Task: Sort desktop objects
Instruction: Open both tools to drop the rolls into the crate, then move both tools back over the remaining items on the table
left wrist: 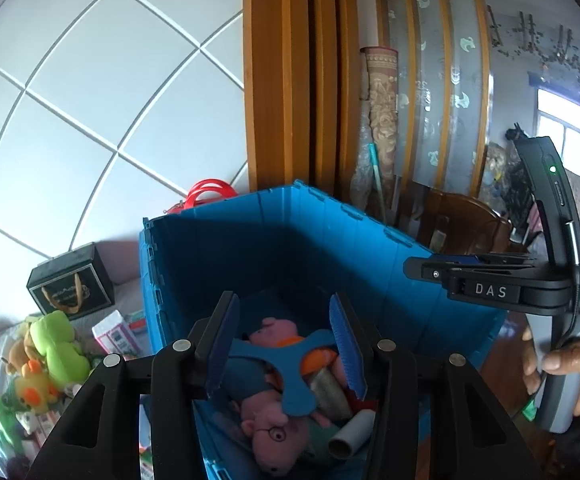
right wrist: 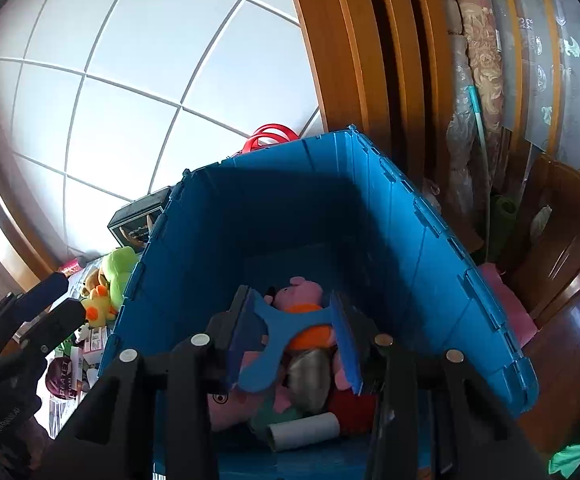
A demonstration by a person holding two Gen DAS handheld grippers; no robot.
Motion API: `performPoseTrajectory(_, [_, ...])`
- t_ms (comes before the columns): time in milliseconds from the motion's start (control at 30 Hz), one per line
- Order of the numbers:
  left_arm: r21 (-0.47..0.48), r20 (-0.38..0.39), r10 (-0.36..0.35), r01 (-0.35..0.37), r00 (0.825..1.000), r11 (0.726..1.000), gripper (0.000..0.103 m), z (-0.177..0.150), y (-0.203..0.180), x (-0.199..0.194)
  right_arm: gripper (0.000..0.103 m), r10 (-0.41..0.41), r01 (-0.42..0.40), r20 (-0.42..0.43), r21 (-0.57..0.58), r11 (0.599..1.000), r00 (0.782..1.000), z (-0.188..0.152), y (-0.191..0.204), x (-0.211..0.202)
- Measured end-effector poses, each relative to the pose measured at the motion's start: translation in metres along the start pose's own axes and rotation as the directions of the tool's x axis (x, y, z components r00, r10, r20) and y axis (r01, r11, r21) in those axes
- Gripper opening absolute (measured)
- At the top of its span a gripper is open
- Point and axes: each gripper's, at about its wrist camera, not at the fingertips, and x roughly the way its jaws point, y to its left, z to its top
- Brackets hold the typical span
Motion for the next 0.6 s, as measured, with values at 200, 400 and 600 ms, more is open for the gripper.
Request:
performPoseTrajectory(200, [-0.001,0.027,0.038,-0.038,0.999,0.999,0.05,-0.009,0.004,-0.017,0.04,-0.013,0.013,0.027,-0.013,1.0,1.0,-0.004,0.009,-0.007])
performPoseTrajectory(400, [-0.002,0.055,0.075,-0.075,0.996,0.997,0.052,-0.017,0.009,-0.034,0.04,-0.047,0.05,0.098,-0.024,0.998,0.994,-0.016,0.023,-0.025])
performPoseTrajectory(600, [-0.006,0.094,0.12,-0.12,0.988,0.993,0.053,-0.031,0.014,-0.056,0.04,-0.083,0.09,0.189,-0.031,0.995,0.978,-0.038,0.041,-0.048])
